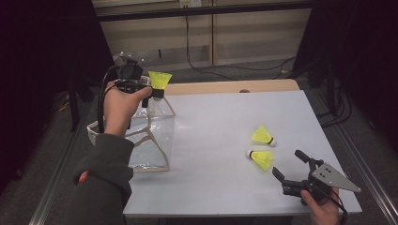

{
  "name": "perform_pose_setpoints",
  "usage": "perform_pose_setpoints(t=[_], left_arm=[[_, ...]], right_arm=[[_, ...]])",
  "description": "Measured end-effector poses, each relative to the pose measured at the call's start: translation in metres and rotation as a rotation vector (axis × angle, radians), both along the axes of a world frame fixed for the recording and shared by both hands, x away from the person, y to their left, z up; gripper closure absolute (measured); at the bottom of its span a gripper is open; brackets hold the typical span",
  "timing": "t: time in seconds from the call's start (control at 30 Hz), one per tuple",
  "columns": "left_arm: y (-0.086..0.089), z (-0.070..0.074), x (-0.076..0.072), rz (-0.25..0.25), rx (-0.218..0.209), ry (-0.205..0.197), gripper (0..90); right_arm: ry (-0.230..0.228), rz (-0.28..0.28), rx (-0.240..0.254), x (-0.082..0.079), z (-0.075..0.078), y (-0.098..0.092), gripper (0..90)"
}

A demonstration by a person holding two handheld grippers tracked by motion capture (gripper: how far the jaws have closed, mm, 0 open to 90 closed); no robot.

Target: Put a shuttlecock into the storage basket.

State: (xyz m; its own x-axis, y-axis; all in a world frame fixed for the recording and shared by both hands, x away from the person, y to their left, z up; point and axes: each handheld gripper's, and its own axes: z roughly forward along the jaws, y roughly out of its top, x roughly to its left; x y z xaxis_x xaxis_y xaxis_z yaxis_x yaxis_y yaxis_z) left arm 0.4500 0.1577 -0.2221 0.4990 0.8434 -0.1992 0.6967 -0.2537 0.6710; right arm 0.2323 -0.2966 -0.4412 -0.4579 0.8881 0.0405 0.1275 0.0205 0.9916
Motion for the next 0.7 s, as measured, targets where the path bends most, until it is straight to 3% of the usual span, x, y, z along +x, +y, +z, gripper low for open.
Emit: perform_pose_setpoints(t=[0.7], left_arm=[[0.0099, 0.0048, 0.0002, 0.026, 0.001, -0.009, 64.4]], right_arm=[[0.002, 0.004, -0.001, 0.0002, -0.0003, 0.0005, 1.8]])
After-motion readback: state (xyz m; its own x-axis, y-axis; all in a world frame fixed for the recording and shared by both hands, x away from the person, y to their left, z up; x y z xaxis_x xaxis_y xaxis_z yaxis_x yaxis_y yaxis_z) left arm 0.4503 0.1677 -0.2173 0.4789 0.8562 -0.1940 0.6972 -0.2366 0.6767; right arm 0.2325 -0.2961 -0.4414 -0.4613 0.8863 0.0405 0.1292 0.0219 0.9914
